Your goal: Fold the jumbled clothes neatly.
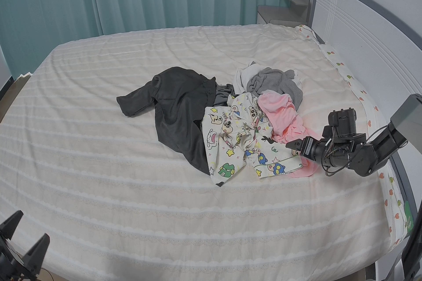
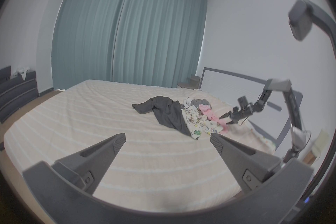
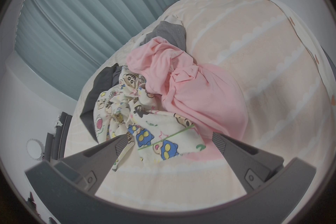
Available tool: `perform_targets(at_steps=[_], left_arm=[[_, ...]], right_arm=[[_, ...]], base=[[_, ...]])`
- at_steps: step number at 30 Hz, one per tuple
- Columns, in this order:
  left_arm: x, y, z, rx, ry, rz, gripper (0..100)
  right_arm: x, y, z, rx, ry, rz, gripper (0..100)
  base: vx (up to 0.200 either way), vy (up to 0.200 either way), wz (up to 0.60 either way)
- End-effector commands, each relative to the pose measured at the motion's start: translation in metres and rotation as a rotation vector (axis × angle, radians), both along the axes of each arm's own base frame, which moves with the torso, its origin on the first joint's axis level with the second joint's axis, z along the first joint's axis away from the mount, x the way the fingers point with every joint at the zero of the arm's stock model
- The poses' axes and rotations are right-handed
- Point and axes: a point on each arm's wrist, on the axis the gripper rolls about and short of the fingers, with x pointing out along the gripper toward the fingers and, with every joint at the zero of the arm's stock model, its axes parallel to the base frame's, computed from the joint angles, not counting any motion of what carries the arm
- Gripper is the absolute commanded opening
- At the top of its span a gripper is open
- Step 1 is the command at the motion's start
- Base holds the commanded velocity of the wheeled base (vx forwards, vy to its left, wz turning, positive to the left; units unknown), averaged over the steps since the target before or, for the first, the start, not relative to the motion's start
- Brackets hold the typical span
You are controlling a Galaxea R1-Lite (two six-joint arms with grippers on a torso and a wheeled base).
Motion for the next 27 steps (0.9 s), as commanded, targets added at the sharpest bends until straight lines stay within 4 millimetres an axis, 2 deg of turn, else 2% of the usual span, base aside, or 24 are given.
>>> perform_targets(at_steps=[1,3,7,10,17,22,27], left_arm=[[0.039,-0.009,0.057,-0.073,0.135,-0.035,100],[0.058,-0.014,0.060,-0.070,0.165,-0.049,100],[0.081,-0.019,0.058,-0.065,0.213,-0.049,100],[0.091,-0.023,0.058,-0.090,0.238,-0.071,100],[0.108,-0.044,0.053,-0.186,0.365,-0.265,100],[0.134,-0.056,0.044,-0.189,0.428,-0.264,100],[0.150,-0.063,0.037,-0.219,0.429,-0.253,100]], right_arm=[[0.025,0.017,-0.022,-0.036,0.023,-0.038,100],[0.023,0.024,-0.021,-0.038,0.021,-0.024,100],[0.024,0.030,-0.023,-0.042,0.024,-0.011,100],[0.026,0.030,-0.028,-0.045,0.033,-0.012,100],[0.028,0.035,-0.031,-0.054,0.033,-0.009,100],[0.033,0.039,-0.034,-0.075,0.032,-0.023,100],[0.038,0.047,-0.034,-0.115,0.058,-0.032,100]], base=[[0.000,0.000,0.00],[0.000,0.000,0.00],[0.000,0.000,0.00],[0.000,0.000,0.00],[0.000,0.000,0.00],[0.000,0.000,0.00],[0.000,0.000,0.00]])
